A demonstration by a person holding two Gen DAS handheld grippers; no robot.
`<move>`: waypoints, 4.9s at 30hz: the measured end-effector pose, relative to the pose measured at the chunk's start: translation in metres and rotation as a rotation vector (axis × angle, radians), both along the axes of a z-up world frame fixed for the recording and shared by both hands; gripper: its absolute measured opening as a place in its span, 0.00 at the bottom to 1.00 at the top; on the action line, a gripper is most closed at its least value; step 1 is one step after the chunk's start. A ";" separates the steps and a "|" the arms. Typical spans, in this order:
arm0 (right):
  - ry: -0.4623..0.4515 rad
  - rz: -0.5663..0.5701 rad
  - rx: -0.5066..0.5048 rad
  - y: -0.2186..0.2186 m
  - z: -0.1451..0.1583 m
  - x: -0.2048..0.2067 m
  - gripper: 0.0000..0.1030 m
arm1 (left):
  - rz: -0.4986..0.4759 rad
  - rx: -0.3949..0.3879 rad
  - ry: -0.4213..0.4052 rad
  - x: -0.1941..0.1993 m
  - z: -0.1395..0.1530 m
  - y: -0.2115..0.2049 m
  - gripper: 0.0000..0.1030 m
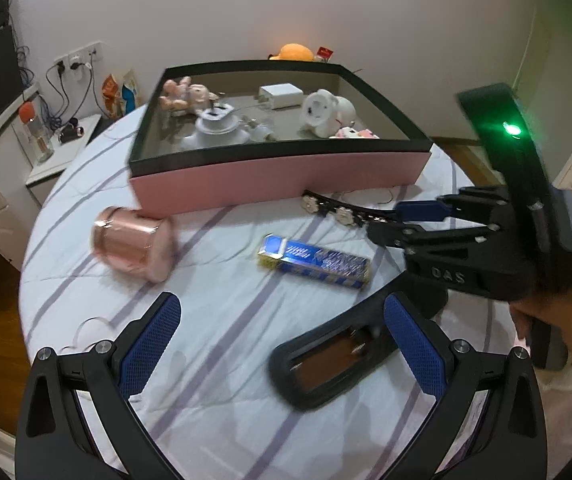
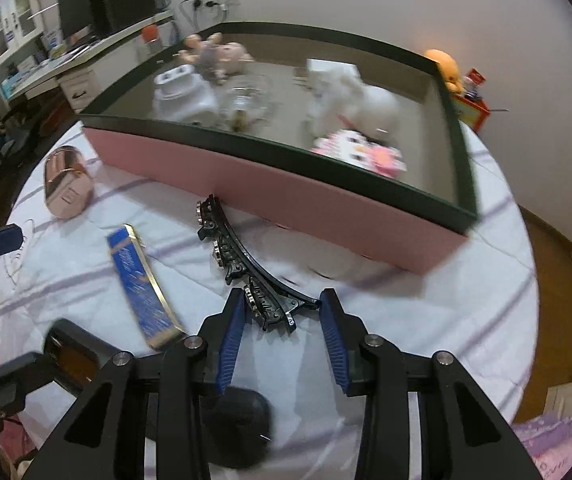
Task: Organize rigid objects
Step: 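Grasp the black hair clip with the right tool, then grasp the blue battery pack with the left tool while the right tool holds the hair clip, then lift the battery pack and hair clip and carry both toward the pink box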
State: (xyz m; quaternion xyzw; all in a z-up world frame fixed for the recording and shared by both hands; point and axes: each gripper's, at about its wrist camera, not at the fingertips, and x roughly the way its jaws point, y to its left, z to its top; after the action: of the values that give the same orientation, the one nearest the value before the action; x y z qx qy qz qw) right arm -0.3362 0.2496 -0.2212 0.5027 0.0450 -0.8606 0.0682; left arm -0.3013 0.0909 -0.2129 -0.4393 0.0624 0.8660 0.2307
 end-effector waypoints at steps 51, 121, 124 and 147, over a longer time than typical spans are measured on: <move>0.017 0.004 -0.047 0.032 -0.001 0.007 0.38 | 0.123 -0.070 -0.092 -0.054 -0.035 0.017 0.48; -0.012 0.083 -0.039 -0.017 -0.002 -0.007 0.18 | -0.054 -0.058 -0.065 -0.036 -0.034 0.000 0.20; -0.008 0.089 -0.047 -0.020 0.002 -0.004 0.18 | -0.048 -0.044 -0.066 -0.035 -0.029 -0.003 0.20; 0.055 0.102 -0.060 -0.044 0.042 0.012 0.19 | -0.077 0.001 0.007 -0.012 0.016 -0.016 0.20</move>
State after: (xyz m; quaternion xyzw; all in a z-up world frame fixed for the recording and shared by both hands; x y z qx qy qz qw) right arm -0.3241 0.2055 -0.1790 0.4736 0.0468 -0.8704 0.1259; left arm -0.3133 0.0752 -0.1970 -0.4336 0.0795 0.8580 0.2637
